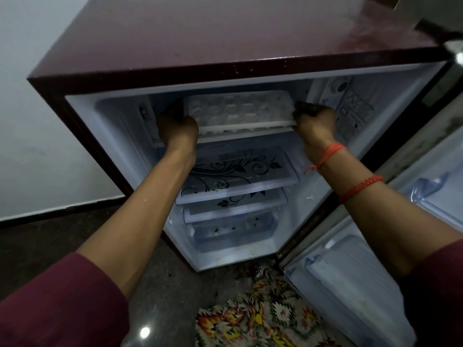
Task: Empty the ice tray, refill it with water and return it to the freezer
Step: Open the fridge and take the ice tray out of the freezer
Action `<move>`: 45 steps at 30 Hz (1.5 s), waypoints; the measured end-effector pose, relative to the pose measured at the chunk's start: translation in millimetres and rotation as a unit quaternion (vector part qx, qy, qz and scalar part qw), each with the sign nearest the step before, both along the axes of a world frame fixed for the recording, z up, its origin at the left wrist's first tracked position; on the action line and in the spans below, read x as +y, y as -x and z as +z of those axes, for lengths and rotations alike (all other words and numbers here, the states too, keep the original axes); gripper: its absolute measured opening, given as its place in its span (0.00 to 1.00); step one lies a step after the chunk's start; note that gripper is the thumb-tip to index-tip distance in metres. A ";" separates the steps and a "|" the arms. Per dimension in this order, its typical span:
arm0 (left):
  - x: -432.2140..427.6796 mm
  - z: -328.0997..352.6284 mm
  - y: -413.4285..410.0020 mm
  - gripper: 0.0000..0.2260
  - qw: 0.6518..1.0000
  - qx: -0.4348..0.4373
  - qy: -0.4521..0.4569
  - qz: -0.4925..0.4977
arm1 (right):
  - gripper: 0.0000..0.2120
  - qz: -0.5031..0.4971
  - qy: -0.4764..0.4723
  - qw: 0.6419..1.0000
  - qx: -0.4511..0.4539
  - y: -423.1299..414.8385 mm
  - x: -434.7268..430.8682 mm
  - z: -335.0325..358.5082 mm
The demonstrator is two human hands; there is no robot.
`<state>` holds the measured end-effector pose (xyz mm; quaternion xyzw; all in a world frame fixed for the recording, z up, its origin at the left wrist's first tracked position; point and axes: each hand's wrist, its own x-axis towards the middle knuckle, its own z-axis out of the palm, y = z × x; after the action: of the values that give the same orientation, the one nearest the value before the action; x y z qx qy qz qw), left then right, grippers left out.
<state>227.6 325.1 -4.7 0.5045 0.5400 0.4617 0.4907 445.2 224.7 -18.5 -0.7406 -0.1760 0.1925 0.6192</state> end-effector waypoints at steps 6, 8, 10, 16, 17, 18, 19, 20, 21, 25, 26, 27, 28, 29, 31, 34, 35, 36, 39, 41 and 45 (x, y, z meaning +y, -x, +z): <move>-31.4 3.1 13.8 0.25 0.999 -0.015 -0.002 -0.034 | 0.13 -0.012 -0.008 1.000 0.005 13.8 -31.9 -0.9; -41.9 3.0 18.8 0.25 0.999 -0.025 -0.005 -0.034 | 0.13 -0.022 -0.011 1.000 0.014 21.4 -43.7 -3.1; -51.6 0.4 22.4 0.24 0.999 -0.033 -0.004 -0.038 | 0.13 -0.028 -0.019 0.999 0.017 26.0 -55.2 -8.4; -79.9 -2.2 38.3 0.25 0.997 -0.056 0.028 -0.044 | 0.13 -0.031 -0.045 0.998 0.042 42.7 -92.4 -14.5; -85.6 -2.1 41.0 0.25 0.997 -0.061 0.033 -0.042 | 0.14 -0.030 -0.046 0.998 0.043 45.4 -98.5 -15.4; -91.3 -2.4 43.5 0.25 0.997 -0.064 0.036 -0.040 | 0.14 -0.027 -0.046 0.997 0.047 48.4 -104.7 -16.1; -96.4 -2.3 45.6 0.25 0.996 -0.064 0.038 -0.040 | 0.14 -0.027 -0.047 0.997 0.053 50.8 -110.2 -17.4; -101.9 -2.8 47.9 0.25 0.996 -0.066 0.040 -0.040 | 0.15 -0.027 -0.048 0.997 0.060 53.5 -116.2 -18.9; -107.8 -3.0 50.3 0.25 0.996 -0.069 0.043 -0.037 | 0.15 -0.028 -0.051 0.996 0.067 55.9 -122.1 -20.3; -130.9 -5.1 60.6 0.25 0.994 -0.083 0.062 -0.023 | 0.16 -0.028 -0.060 0.993 0.097 65.1 -143.6 -26.1; -137.4 -5.9 63.2 0.25 0.994 -0.086 0.067 -0.018 | 0.16 -0.025 -0.062 0.992 0.103 67.9 -149.0 -27.1; -144.5 -6.9 66.6 0.25 0.993 -0.088 0.072 -0.009 | 0.16 -0.020 -0.063 0.992 0.109 70.4 -154.9 -28.2; -151.3 -8.1 69.8 0.25 0.993 -0.091 0.077 -0.001 | 0.16 -0.014 -0.065 0.991 0.113 73.0 -160.5 -29.0; -157.7 -9.2 73.0 0.25 0.992 -0.095 0.081 0.006 | 0.17 -0.009 -0.068 0.991 0.117 75.2 -165.7 -30.7; -172.9 -13.0 80.6 0.24 0.991 -0.100 0.087 0.025 | 0.17 0.006 -0.070 0.990 0.125 79.6 -175.4 -33.2; -196.7 -17.7 91.8 0.24 0.989 -0.101 0.093 0.054 | 0.17 0.034 -0.071 0.988 0.131 87.0 -188.9 -34.7; -205.0 -18.9 96.3 0.24 0.988 -0.102 0.097 0.067 | 0.17 0.047 -0.069 0.988 0.130 90.7 -193.4 -34.1; -212.7 -20.7 101.1 0.24 0.987 -0.102 0.098 0.079 | 0.17 0.061 -0.069 0.987 0.132 94.9 -197.9 -33.4; -233.7 -22.9 116.6 0.24 0.985 -0.096 0.095 0.110 | 0.17 0.098 -0.067 0.984 0.134 108.2 -208.8 -31.2; -247.2 -22.8 129.1 0.25 0.982 -0.095 0.097 0.131 | 0.17 0.117 -0.062 0.981 0.142 118.3 -213.8 -33.0; -274.5 -22.2 158.2 0.25 0.973 -0.097 0.101 0.183 | 0.18 0.161 -0.049 0.974 0.155 141.8 -221.3 -35.8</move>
<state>69.4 50.6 -27.0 0.2980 0.6164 0.5334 0.4966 303.4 3.4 -54.3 -0.6329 -0.2039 0.3929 0.6352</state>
